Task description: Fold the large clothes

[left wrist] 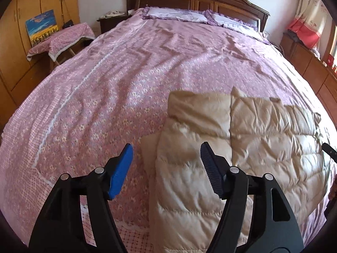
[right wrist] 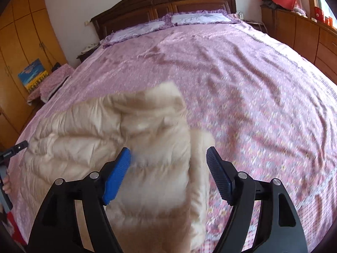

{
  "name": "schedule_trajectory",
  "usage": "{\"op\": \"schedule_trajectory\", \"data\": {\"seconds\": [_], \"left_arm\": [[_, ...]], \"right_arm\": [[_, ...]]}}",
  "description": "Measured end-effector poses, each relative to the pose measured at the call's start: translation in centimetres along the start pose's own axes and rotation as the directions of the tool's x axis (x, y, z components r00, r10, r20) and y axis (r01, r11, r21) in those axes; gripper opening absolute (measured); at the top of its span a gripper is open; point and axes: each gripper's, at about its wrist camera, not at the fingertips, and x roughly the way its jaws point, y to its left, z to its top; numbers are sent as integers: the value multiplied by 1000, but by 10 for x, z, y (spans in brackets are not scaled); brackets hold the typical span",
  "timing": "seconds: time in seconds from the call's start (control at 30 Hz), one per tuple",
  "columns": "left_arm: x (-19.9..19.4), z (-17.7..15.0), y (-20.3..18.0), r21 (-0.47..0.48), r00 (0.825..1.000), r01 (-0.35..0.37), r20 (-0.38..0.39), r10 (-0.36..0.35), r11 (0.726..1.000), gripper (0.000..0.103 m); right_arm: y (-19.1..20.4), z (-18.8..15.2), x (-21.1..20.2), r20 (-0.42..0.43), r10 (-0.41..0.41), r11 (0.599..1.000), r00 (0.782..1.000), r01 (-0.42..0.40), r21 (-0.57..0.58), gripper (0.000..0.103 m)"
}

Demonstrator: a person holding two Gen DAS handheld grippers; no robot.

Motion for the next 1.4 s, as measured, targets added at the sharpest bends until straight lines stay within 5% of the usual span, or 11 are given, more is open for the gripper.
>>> {"op": "schedule_trajectory", "data": {"seconds": [0.13, 0.2, 0.23, 0.3, 0.43, 0.63, 0.87, 1.07, 1.4], "left_arm": [[12, -10, -3, -32, 998, 56, -35, -57, 998, 67], [14, -12, -9, -39, 995, 96, -39, -97, 995, 65], [13, -13, -13, -30, 994, 100, -33, -101, 995, 58], [13, -14, -21, -1, 994, 109, -30, -109, 994, 21], [2, -1, -32, 45, 995, 90, 39, -92, 995, 10], [21, 40, -40, 22, 997, 43, 59, -45, 999, 10], [81, 39, -41, 12, 999, -23, -47, 23, 1000, 18], [101, 34, -45, 25, 998, -41, -55, 42, 999, 21], [92, 36, -41, 16, 997, -44, -68, 45, 999, 28]], "right_arm": [[4, -7, 5, -20, 23, 1000, 1000, -23, 4, 70], [8, -7, 8, -28, 39, 999, 999, -39, 6, 59], [9, -7, 8, -28, 42, 999, 999, -42, 3, 55], [13, -7, 6, -9, 26, 1000, 1000, -26, -13, 33], [17, 4, -11, 69, 76, 997, 995, -76, -3, 15], [22, 35, -5, 152, 41, 999, 988, -45, 19, 14], [18, 34, 60, 18, -90, 996, 996, 90, -5, 18], [19, 24, 83, 0, -126, 992, 992, 126, -25, 24], [10, 24, 83, 8, -71, 997, 997, 71, 25, 34]]}}
